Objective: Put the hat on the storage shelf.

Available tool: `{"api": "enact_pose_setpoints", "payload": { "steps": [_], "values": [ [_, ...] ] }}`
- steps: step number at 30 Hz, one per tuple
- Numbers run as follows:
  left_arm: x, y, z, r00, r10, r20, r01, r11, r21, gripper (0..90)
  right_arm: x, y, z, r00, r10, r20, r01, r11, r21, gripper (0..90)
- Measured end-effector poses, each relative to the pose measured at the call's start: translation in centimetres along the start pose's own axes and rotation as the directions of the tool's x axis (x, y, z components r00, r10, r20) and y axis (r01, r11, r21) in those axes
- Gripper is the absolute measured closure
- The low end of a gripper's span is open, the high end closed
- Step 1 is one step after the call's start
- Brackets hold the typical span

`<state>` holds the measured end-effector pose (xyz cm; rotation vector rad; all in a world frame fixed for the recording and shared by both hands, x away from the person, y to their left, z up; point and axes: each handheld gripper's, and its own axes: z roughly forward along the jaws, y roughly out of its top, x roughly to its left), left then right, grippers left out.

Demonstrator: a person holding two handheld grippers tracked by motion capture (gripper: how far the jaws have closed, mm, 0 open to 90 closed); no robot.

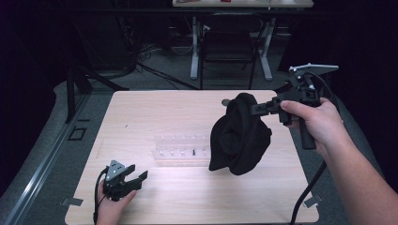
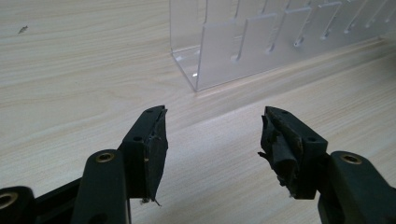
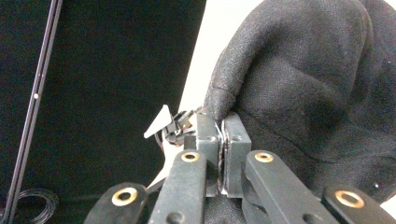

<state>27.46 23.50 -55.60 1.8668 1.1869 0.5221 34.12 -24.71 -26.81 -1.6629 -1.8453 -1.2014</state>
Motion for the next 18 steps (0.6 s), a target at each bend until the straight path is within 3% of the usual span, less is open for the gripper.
{"api": "enact_pose_setpoints", "payload": {
  "steps": [18],
  "values": [
    [0.1, 0.1, 0.0, 1.0, 0.004, 0.002, -0.004, 0.9999, -0.01, 40.9, -0.1, 2.5, 2.6, 1.0, -0.009, 0.0, 0.009, 1.0, -0.018, 88.3]
  ]
}}
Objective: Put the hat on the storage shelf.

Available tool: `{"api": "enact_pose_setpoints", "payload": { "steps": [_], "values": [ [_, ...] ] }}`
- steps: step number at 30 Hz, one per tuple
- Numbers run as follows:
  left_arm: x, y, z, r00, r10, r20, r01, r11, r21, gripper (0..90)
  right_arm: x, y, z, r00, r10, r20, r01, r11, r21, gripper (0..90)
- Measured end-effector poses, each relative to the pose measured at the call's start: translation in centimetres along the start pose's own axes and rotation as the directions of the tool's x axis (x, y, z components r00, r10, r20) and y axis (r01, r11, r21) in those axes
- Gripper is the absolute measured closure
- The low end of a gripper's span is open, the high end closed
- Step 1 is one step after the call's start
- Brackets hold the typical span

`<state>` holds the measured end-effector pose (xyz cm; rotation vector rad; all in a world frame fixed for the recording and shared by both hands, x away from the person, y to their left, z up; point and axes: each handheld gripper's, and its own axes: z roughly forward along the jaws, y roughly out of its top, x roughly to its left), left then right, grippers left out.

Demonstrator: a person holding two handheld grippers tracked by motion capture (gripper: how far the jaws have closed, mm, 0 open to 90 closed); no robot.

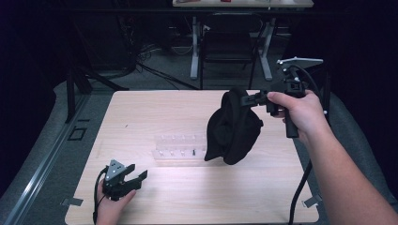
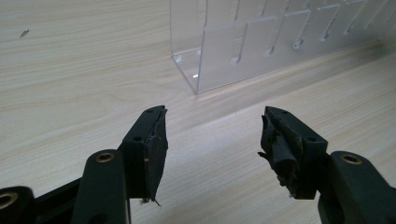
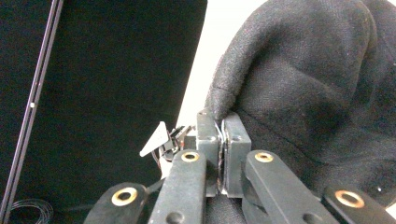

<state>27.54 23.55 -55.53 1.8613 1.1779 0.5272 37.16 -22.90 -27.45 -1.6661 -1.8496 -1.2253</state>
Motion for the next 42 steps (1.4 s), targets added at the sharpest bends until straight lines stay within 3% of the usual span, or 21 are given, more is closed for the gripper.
{"api": "enact_pose_setpoints", "payload": {
  "steps": [16, 27, 37, 39, 42],
  "values": [
    [0.0, 0.1, 0.0, 1.0, 0.001, 0.003, -0.001, 1.0, -0.006, 40.9, 0.9, 1.5, 3.6, 0.9996, -0.007, -0.027, 0.007, 1.0, 0.014, 88.3],
    [-0.1, 0.1, 0.0, 1.0, 0.006, 0.006, -0.006, 1.0, -0.006, 40.9, 0.9, 2.1, 5.4, 0.9999, -0.009, 0.007, 0.009, 0.999, 0.032, 88.3],
    [-1.2, 0.7, -0.2, 0.9979, 0.056, 0.032, -0.055, 0.9983, -0.021, 41.4, 0.1, 2.4, 6.4, 0.9999, 0.003, 0.012, -0.003, 0.999, 0.032, 88.2],
    [-1.5, 0.9, -0.1, 0.9983, 0.049, 0.032, -0.048, 0.9981, -0.038, 42.1, -0.3, 2.5, 6.7, 0.9997, 0.017, -0.019, -0.016, 0.999, 0.028, 88.2],
    [-1.8, 1.2, -0.2, 0.9983, 0.043, 0.04, -0.041, 0.9977, -0.053, 43.8, -0.3, 2.5, 6.8, 0.9998, 0.012, -0.013, -0.012, 1.0, 0.016, 88.2]
  ]
}}
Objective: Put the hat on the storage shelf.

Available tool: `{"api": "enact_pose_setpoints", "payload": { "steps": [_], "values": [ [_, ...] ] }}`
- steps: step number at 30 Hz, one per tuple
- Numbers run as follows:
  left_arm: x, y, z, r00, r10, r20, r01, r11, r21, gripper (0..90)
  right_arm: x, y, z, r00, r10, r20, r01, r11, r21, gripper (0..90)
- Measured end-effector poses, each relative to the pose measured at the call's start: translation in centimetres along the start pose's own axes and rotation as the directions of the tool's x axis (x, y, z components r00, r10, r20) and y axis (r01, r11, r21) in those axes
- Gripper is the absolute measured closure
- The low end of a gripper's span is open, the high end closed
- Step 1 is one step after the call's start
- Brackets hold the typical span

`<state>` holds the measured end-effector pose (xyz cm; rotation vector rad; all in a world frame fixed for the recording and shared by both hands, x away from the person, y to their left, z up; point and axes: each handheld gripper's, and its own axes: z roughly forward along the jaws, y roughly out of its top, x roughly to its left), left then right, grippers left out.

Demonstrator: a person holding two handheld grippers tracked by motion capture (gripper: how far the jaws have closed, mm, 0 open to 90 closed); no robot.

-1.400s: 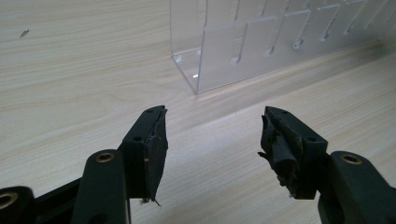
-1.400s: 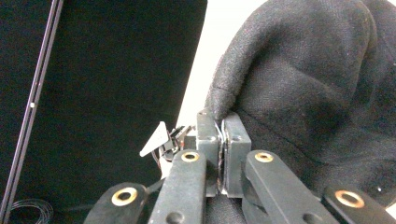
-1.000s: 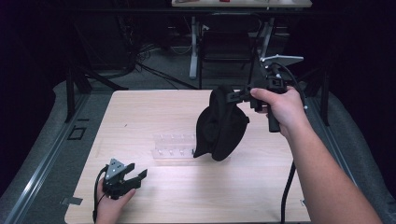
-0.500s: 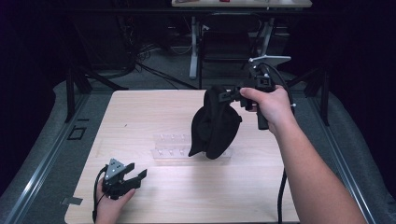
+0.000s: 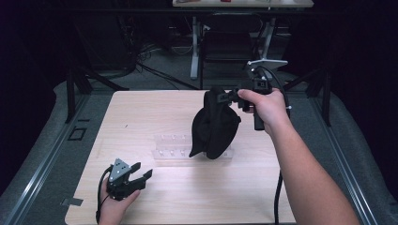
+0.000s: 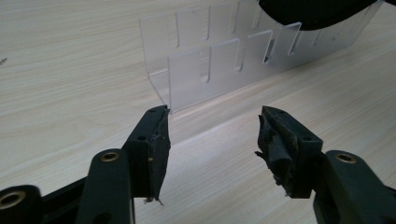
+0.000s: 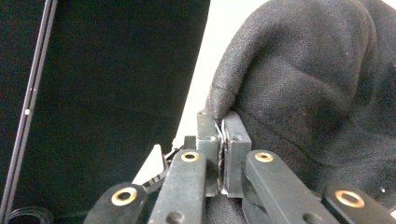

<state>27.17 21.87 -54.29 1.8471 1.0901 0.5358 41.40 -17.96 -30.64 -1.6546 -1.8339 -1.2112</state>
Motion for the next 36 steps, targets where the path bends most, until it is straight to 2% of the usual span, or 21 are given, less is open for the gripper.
{"api": "enact_pose_setpoints", "payload": {
  "steps": [3, 8, 11, 12, 13, 17, 26, 36],
  "values": [
    [-0.5, 0.5, -0.1, 0.9999, 0.012, 0.009, -0.012, 0.9996, -0.026, 44.2, 0.2, -0.1, 0.1, 0.9999, -0.01, 0.01, 0.01, 1.0, -0.011, 88.2],
    [-1.3, 1.3, -0.1, 0.9988, 0.03, 0.038, -0.029, 0.9991, -0.032, 46.1, 0.3, -0.2, 0.5, 1.0, -0.009, -0.002, 0.009, 0.999, -0.031, 88.1],
    [-2.3, 2.3, -0.1, 0.9957, 0.072, 0.057, -0.07, 0.9967, -0.041, 48.8, 0.2, -0.3, 0.9, 0.9997, 0.003, -0.026, -0.004, 0.999, -0.04, 88.1],
    [-2.3, 2.3, -0.1, 0.9957, 0.072, 0.057, -0.07, 0.9967, -0.041, 49.2, 0.2, -0.3, 1.0, 0.9995, 0.003, -0.031, -0.004, 0.999, -0.043, 88.1],
    [-2.7, 2.9, 0.1, 0.9935, 0.097, 0.06, -0.094, 0.9943, -0.049, 50.3, 0.2, -0.3, 1.1, 0.9994, 0.001, -0.034, -0.003, 0.999, -0.044, 88.1],
    [-3.5, 3.9, 0.8, 0.9906, 0.118, 0.068, -0.114, 0.9918, -0.057, 52.1, 0.2, -0.3, 1.3, 0.9993, 0.0, -0.038, -0.002, 0.999, -0.044, 88.1],
    [-5.3, 5.8, 2.3, 0.9848, 0.139, 0.104, -0.133, 0.989, -0.066, 55.8, 0.4, -0.5, 1.6, 0.9982, -0.004, -0.059, 0.002, 0.999, -0.039, 88.0],
    [-6.7, 7.6, 3.2, 0.9778, 0.169, 0.124, -0.16, 0.984, -0.078, 58.9, 0.3, -0.5, 1.9, 0.9976, 0.002, -0.07, -0.005, 0.999, -0.043, 87.8]
  ]
}}
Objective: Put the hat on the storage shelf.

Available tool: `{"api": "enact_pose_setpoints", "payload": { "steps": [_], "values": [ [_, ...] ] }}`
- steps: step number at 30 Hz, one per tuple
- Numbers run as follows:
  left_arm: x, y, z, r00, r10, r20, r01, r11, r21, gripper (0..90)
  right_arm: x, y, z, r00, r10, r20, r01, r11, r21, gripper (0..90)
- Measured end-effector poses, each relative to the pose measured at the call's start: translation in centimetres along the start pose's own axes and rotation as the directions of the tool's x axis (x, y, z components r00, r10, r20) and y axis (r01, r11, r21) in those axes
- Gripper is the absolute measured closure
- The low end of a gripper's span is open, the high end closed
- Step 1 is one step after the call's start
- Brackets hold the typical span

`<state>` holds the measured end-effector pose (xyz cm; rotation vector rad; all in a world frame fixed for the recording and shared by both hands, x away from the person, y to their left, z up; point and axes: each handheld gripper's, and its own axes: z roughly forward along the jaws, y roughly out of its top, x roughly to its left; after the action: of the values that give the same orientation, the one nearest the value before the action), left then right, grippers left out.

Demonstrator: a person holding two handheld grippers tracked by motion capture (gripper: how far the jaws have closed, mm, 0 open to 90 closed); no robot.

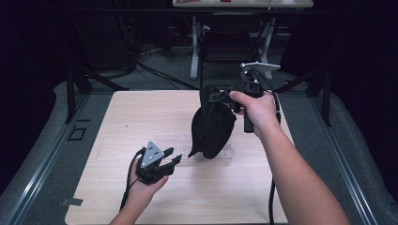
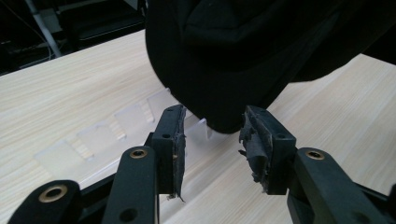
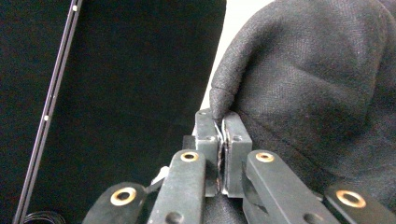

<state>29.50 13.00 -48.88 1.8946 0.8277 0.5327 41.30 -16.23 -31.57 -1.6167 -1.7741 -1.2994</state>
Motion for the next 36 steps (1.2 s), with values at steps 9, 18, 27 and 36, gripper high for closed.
{"api": "enact_pose_setpoints", "payload": {
  "steps": [9, 18, 27, 36],
  "values": [
    [-1.6, 1.4, 0.7, 0.9981, 0.046, 0.042, -0.045, 0.9989, -0.01, 60.5, 0.0, 0.0, 0.2, 1.0, 0.002, -0.008, -0.002, 1.0, -0.001, 87.8],
    [-2.5, 2.3, 1.3, 0.9951, 0.074, 0.067, -0.073, 0.9973, -0.008, 66.4, 0.1, 0.0, 0.2, 1.0, 0.001, -0.005, -0.001, 1.0, -0.001, 87.7],
    [-3.4, 2.6, 1.5, 0.9917, 0.102, 0.078, -0.102, 0.9947, 0.001, 69.9, 0.1, 0.0, 0.4, 0.9999, 0.001, -0.015, -0.001, 1.0, 0.008, 87.7],
    [-3.4, 2.7, 2.1, 0.9929, 0.107, 0.052, -0.109, 0.9935, 0.033, 76.6, 0.5, -0.1, 1.0, 0.9996, 0.001, -0.028, 0.0, 1.0, 0.014, 87.6]
  ]
}}
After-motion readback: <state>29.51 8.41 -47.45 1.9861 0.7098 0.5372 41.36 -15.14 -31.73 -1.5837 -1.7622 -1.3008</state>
